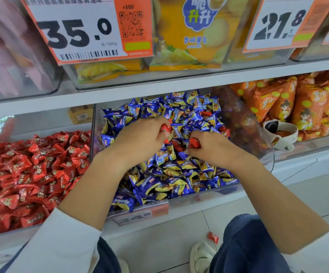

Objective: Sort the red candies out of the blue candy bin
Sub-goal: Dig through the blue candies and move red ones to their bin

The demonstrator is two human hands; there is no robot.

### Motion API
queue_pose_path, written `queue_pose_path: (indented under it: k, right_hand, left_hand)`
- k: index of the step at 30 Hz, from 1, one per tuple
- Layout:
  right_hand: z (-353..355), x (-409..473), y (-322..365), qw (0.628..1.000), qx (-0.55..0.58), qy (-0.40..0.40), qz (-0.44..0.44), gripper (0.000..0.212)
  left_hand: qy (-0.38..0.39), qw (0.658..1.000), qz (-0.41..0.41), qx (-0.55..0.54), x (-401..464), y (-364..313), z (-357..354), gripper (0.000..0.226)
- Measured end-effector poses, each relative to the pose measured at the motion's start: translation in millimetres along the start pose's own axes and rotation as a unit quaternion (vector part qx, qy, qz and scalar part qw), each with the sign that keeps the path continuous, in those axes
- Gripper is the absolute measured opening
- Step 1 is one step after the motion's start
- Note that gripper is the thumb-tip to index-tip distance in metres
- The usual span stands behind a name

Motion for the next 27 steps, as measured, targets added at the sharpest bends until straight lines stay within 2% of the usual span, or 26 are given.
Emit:
queue_pose_path:
  k: [6,9,14,18,21,23,25,27]
  right_hand:
    - [6.7,-0.1,10.4,0.996,0.022,-0.08,0.012,0.018]
    - [-1.6,1.6,21.0,0.997,-0.008,-0.072,0.013,0.015]
    - [-15.7,11.5,32.6,0.987,-0.152,-0.039,-0.028,0.016]
    - [-13.9,15.5,37.8,0.983,-0.167,-0.041,-0.058,0.012]
    - [-8.5,11.6,35.2,0.988,-0.131,-0.052,-0.062,0.012]
    - [2.6,5.0,38.0,0.992,-0.071,-0.099,-0.034,0.015]
    - [16.4,-4.4,52.2,0.989,0.039,-0.139,0.011,0.012]
    - [21.5,-13.4,76.0,0.972,0.202,-0.114,0.046,0.007]
  left_hand:
    - [-0.063,0.997,0.042,-0.009,-29.8,28.6,25.3,0.022]
    - [-0.103,0.992,0.063,-0.028,-40.2,36.0,34.0,0.02]
    - [-0.133,0.988,0.073,-0.026,-53.3,36.7,37.4,0.02]
    - [-0.166,0.984,0.056,-0.033,-62.7,36.9,40.4,0.021]
    - [-0.191,0.978,0.053,-0.061,-69.3,41.8,47.4,0.02]
    - [-0.2,0.974,0.058,-0.093,-74.1,48.7,52.8,0.022]
    - [-0.205,0.968,0.07,-0.128,-81.3,58.1,58.5,0.028]
    - [-0.208,0.96,0.09,-0.165,-90.1,69.9,63.5,0.022]
Point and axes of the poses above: each hand's wrist, its own x-axis towards the middle knuckle, its own z-axis out of the back of the hand, y = z × x, the point moved 3 cm from there along x, towards the middle knuckle, and after that the axes turned 4 degrees about x, right-handed, at the moved point
